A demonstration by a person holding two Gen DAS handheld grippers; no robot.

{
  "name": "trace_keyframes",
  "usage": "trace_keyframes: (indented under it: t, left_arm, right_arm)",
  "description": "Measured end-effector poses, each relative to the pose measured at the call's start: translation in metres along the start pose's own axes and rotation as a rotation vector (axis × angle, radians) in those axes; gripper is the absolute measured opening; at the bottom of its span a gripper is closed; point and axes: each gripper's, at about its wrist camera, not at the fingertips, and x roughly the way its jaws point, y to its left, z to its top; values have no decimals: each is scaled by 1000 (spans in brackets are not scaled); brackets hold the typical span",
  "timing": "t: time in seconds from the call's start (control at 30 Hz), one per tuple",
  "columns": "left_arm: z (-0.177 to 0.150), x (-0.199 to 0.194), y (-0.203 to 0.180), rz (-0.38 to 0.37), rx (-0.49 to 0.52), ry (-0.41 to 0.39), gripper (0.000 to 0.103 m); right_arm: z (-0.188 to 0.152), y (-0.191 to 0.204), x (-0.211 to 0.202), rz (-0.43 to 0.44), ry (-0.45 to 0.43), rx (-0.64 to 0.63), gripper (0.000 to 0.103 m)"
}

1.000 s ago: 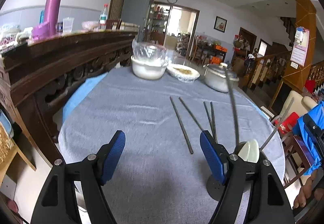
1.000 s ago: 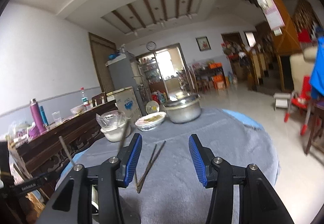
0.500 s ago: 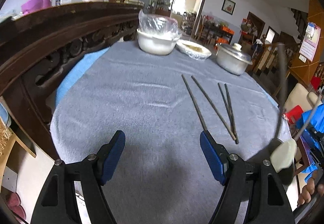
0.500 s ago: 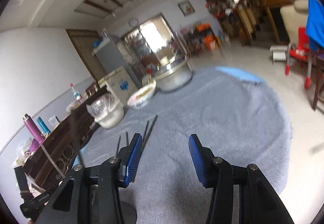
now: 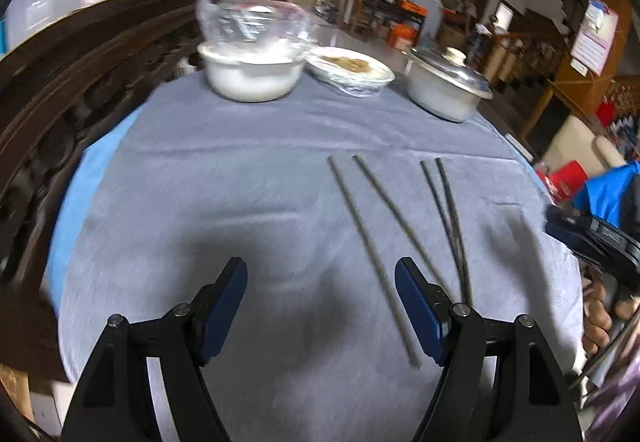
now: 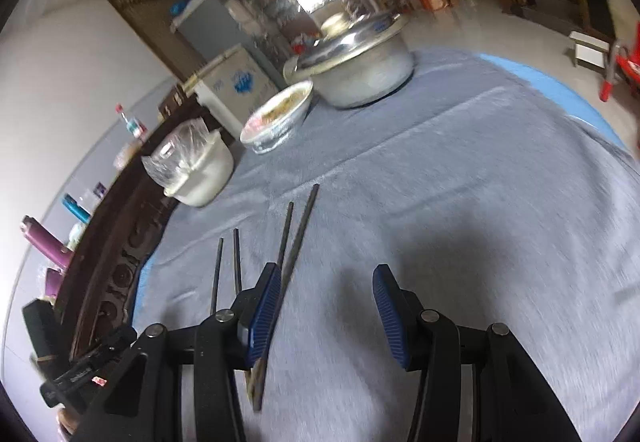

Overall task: Organize utensils
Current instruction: 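Move the open right tool back over the remaining chopsticks, then close the right tool on a dark chopstick while the left tool grasps another chopstick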

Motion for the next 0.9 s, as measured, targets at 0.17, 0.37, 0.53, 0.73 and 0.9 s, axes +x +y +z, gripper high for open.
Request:
trace_keyframes:
  t: [0.17, 0.37, 0.53, 0.73, 0.9]
  left_arm:
    - [49, 26, -8, -113, -2, 109, 77]
    - [99, 62, -1, -190, -172, 235, 73]
    - [121, 95, -1, -202, -266, 321, 43]
    - [123, 126, -14, -209, -319, 402, 42]
    - [122, 147, -19, -165, -343, 456, 42]
  right_arm:
    - [45, 17, 57, -5, 117, 26, 47]
    - [84, 30, 121, -64, 272, 78, 37]
    - [93, 35, 157, -140, 327, 76, 28]
    - [91, 34, 177, -237, 357, 46, 22]
    - [86, 39, 180, -264, 340, 10, 16]
